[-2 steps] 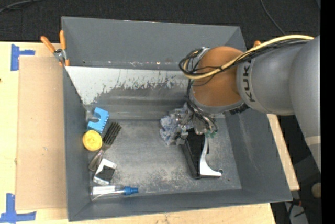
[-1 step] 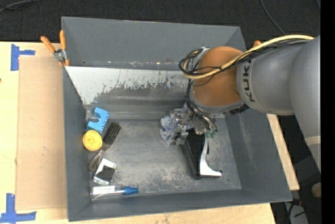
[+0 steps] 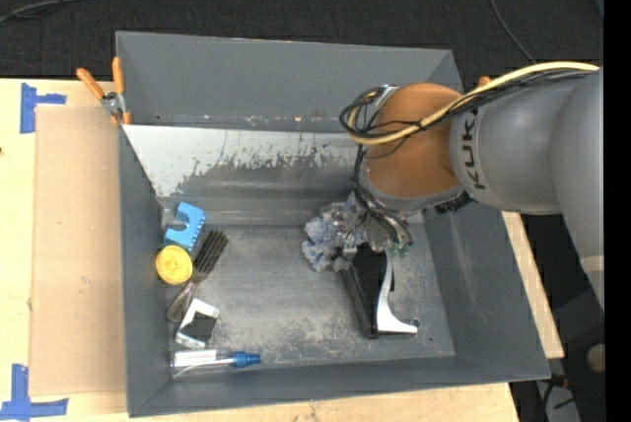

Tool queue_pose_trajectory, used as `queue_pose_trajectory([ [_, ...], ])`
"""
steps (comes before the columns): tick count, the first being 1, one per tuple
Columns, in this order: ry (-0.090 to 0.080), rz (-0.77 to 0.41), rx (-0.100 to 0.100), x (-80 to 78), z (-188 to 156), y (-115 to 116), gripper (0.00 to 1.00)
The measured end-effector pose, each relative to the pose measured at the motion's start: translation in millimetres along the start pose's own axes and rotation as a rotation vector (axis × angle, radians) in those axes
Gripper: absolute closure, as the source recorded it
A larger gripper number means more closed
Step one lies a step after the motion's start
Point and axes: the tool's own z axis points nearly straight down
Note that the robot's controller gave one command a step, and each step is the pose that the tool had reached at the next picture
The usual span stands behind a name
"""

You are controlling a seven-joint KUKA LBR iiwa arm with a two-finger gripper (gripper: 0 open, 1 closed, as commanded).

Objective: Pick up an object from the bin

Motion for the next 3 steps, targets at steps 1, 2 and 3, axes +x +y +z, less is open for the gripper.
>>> queue_pose_trajectory([
  [1,-0.002,0.001,0.0,-1.0,-11.9,0.1,1.0],
  [2,-0.003,0.003,-0.001,-1.1,-18.2,0.1,1.0],
  [3,0.0,0.004,-0.001,-0.5,-29.8,0.3,1.0],
])
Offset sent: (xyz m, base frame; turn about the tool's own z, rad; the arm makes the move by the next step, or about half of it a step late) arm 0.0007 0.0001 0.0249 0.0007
